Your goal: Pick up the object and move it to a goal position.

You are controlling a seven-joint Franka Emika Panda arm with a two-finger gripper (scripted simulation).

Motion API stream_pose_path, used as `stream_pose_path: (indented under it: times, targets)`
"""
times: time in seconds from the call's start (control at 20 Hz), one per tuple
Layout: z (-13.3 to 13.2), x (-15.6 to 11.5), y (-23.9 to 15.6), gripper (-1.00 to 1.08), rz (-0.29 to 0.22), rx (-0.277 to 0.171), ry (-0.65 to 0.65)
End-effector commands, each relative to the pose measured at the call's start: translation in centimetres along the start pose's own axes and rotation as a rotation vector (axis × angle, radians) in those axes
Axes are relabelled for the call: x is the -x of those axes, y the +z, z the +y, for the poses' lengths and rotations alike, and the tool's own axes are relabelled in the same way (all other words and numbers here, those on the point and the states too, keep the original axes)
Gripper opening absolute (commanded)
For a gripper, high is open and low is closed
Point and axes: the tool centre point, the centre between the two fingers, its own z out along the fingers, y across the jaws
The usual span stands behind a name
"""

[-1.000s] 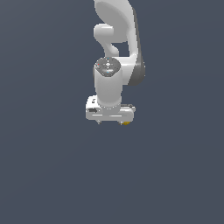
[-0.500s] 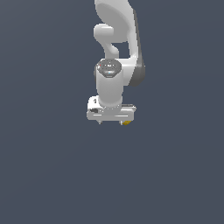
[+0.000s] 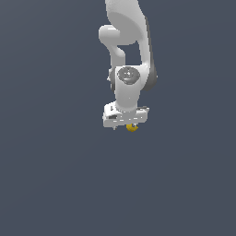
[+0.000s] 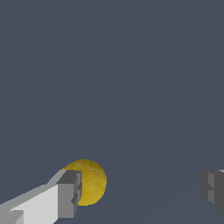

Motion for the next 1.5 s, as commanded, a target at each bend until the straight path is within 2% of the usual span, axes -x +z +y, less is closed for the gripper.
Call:
stream_pose_path:
  times: [0.0, 0.25, 0.55, 1.0, 1.45]
  targets:
    - [-1.6, 1.2, 1.1, 1.0, 0.002, 0.001, -0.074]
    - [-3.9, 3.3, 2.8, 1.0, 0.005, 0.001, -0.192]
    - [-5.5, 4.8, 3.8, 1.0, 0.008, 0.0, -0.273]
    - [-5.8, 5.0, 4.4, 1.0, 0.007, -0.001, -0.283]
    - [-5.8, 5.2, 8.1, 1.0, 0.008, -0.001, -0.288]
